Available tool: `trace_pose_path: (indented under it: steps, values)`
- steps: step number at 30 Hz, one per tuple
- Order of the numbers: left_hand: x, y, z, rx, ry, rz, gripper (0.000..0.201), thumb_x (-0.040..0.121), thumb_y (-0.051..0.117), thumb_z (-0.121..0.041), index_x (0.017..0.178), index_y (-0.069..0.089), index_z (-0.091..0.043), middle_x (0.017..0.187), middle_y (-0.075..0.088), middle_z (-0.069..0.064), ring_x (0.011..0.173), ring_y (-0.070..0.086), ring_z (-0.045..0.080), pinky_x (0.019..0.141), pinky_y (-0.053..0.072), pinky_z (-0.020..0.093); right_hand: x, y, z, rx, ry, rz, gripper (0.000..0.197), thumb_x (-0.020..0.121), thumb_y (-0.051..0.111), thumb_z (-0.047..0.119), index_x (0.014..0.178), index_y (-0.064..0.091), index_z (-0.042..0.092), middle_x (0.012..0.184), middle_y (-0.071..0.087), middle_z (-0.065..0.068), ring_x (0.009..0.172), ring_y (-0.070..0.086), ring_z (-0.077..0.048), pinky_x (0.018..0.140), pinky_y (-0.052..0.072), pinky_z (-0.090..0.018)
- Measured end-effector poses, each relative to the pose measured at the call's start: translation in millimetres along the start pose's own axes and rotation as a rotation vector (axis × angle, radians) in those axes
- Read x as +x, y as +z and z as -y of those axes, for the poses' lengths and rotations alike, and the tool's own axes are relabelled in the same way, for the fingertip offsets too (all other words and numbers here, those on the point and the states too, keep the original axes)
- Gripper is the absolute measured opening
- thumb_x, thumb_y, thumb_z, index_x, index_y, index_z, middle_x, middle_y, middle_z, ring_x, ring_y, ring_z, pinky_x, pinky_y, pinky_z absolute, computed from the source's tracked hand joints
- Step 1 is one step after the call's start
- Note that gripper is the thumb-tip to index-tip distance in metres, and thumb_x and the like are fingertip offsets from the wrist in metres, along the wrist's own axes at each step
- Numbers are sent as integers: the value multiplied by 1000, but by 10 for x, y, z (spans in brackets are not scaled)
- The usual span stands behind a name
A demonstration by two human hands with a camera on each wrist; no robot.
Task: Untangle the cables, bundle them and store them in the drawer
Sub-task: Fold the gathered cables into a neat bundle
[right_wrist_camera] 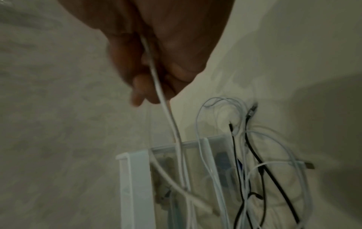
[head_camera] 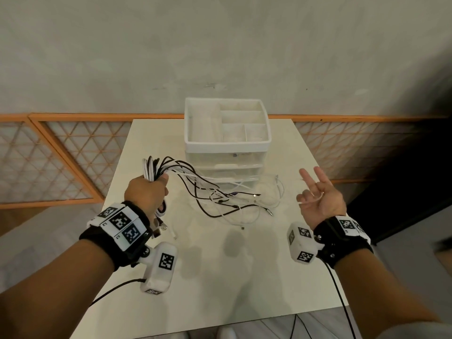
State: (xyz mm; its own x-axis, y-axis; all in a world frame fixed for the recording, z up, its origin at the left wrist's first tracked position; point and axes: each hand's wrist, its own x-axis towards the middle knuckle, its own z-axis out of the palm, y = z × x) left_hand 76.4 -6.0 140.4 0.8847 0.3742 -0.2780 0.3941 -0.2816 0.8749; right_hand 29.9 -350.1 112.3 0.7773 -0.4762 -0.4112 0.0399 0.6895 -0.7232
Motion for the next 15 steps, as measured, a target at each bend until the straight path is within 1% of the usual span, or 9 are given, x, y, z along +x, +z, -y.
trace_pose_path:
  steps: [2, 3, 4, 6, 8, 10, 12, 13, 15]
  values:
    - [5, -3, 32, 11, -10, -11, 38, 94, 62, -30, 62, 59, -10, 64, 60, 10, 46, 42, 24, 60, 37, 28, 53, 23, 36, 18, -50, -22, 33, 100, 33, 8, 106, 65, 15, 115, 72, -6, 73, 72, -23, 67, 55, -30]
    - [18, -12, 52, 11, -21, -17, 39, 94, 62, -31, 62, 59, -10, 64, 60, 11, 47, 42, 25, 62, 38, 30, 94, 9, 52, -68, -100, -41, 31, 99, 36, 9, 102, 66, 15, 119, 70, -3, 90, 73, -25, 81, 55, -34]
    - [32, -26, 69, 14, -29, -26, 40, 94, 62, -31, 61, 59, -10, 63, 59, 11, 47, 42, 25, 62, 38, 29, 153, -42, 51, -236, -172, -63, 31, 97, 39, 11, 98, 68, 19, 124, 68, 1, 102, 71, -20, 93, 50, -35]
    - [49, -60, 78, 18, -35, -45, 41, 94, 62, -31, 59, 57, -10, 60, 58, 10, 46, 42, 25, 57, 35, 26, 206, -154, 23, -652, -336, -75, 34, 94, 41, 14, 92, 73, 27, 132, 63, 14, 116, 60, -5, 104, 38, -30]
    - [37, -78, 46, 0, -23, -36, 41, 94, 62, -31, 60, 58, -9, 61, 58, 9, 46, 42, 24, 54, 34, 26, 217, -273, -40, -920, -365, -9, 38, 95, 41, 10, 92, 73, 29, 132, 59, 15, 116, 54, -3, 104, 32, -23]
    - [-14, -75, -11, -22, 16, 16, 38, 94, 62, -31, 63, 59, -8, 64, 59, 8, 47, 42, 23, 53, 34, 26, 270, -406, -136, -1131, -310, 51, 36, 96, 45, 8, 96, 72, 32, 131, 63, 5, 115, 57, -14, 104, 36, -27]
    - [-89, -55, -96, -63, 76, 92, 34, 93, 63, -31, 68, 61, -8, 68, 60, 9, 47, 41, 22, 54, 36, 28, 298, -463, -222, -1296, -201, 120, 27, 97, 53, 18, 117, 68, 28, 136, 62, -5, 122, 57, -26, 111, 37, -37]
    - [-137, -45, -153, -78, 115, 131, 32, 94, 64, -31, 70, 61, -8, 69, 61, 10, 47, 40, 22, 54, 36, 29, 301, -461, -253, -1343, -139, 137, 32, 98, 55, 26, 129, 62, 25, 138, 60, -8, 125, 56, -30, 113, 36, -42]
    - [-232, -37, -288, -54, 215, 194, 33, 94, 63, -30, 70, 61, -8, 68, 59, 10, 45, 39, 20, 51, 36, 28, 259, -388, -272, -1450, -43, 118, 50, 99, 50, 44, 145, 46, 25, 144, 54, -12, 127, 54, -35, 114, 35, -47]
